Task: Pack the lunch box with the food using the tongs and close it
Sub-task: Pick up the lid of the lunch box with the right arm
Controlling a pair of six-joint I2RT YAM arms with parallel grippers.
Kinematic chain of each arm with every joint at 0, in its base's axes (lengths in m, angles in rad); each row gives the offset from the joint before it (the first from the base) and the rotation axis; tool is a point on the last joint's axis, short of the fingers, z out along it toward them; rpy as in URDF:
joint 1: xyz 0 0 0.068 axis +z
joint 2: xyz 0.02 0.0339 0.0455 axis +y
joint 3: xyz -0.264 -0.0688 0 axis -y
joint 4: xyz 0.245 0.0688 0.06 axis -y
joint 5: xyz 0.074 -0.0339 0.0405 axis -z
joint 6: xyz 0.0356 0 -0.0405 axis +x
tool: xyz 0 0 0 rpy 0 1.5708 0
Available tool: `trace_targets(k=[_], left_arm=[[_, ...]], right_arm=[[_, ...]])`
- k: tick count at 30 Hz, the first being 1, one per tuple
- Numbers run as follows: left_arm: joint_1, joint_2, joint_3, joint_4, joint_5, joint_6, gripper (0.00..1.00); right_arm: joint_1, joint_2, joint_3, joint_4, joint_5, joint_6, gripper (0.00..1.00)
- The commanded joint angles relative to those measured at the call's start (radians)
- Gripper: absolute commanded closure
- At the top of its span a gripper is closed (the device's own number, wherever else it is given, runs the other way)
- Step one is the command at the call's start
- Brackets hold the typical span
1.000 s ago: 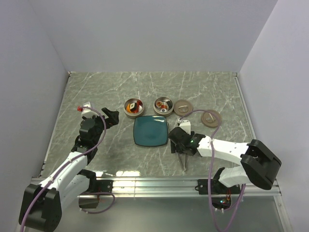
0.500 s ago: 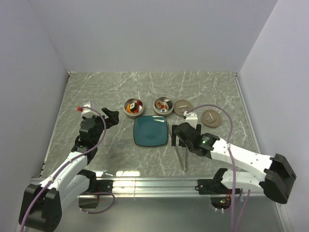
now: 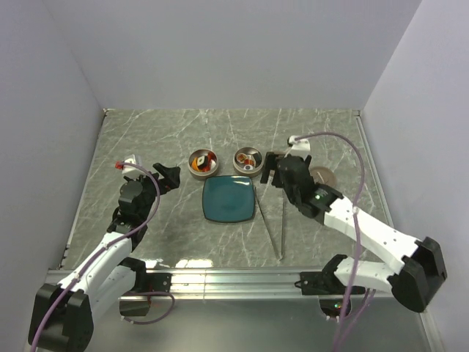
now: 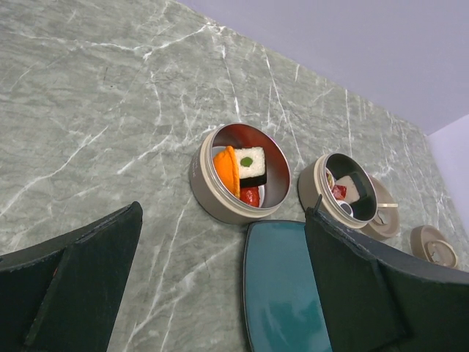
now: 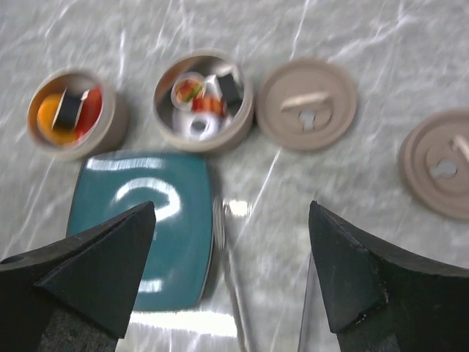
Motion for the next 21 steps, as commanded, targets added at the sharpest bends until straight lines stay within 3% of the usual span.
trace_targets(k=[1,8,15,21], left_arm=[[0.004,-0.001,-0.01,0.056,0.015,-0.004,0.01],[0.004,0.008,-0.012,0.062,0.017,-0.002,0.0],[0.004,0.016,-0.015,0.071,0.02,-0.002,0.01],[0.004,0.008,-0.016,0.07,0.017,-0.004,0.01]], right_arm=[[-0.068,0.085,0.077,0.1,-0.048,-0.041,0.09],[-0.222,0.284,0.096,0.201,-0.203,0.054,0.12],[-0.285,0.497,0.192,0.209,-0.225,0.1,0.16],[-0.335,0.588,0.261,0.209,-0.24,0.103,0.19]])
